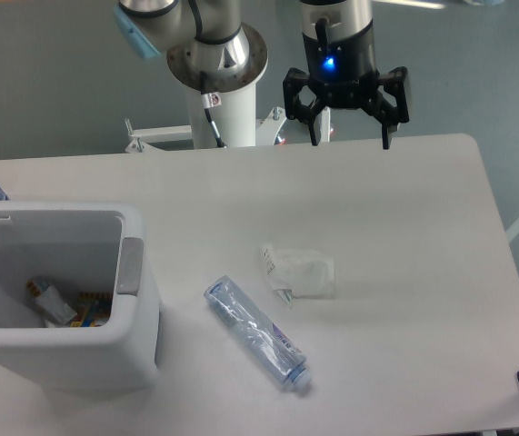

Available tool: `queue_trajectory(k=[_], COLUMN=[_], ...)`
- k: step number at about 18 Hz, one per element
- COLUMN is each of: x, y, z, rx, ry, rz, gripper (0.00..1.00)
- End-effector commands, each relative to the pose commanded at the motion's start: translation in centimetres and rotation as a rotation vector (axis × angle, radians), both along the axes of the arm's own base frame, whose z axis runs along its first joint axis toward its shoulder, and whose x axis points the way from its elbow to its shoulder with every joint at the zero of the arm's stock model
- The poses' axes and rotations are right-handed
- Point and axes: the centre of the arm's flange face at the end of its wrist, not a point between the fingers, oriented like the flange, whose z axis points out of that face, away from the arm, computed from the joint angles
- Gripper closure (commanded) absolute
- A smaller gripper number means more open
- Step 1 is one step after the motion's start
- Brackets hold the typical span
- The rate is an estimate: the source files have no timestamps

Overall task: Place the trash in the trash can
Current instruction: 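Move the open gripper down toward the clear plastic bag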

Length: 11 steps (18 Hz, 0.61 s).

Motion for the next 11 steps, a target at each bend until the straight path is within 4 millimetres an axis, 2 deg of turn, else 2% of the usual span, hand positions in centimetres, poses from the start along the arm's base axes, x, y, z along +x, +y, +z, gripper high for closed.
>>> queue_trajectory(k=[7, 11], x=[-0.1, 0.2], y=[0.1, 0.0], z=[-0.4, -3.6], rx=[0.002, 0.000], ry=[-0.011, -0.057], rz=[0.026, 0.101], gripper=[0.00, 0.00])
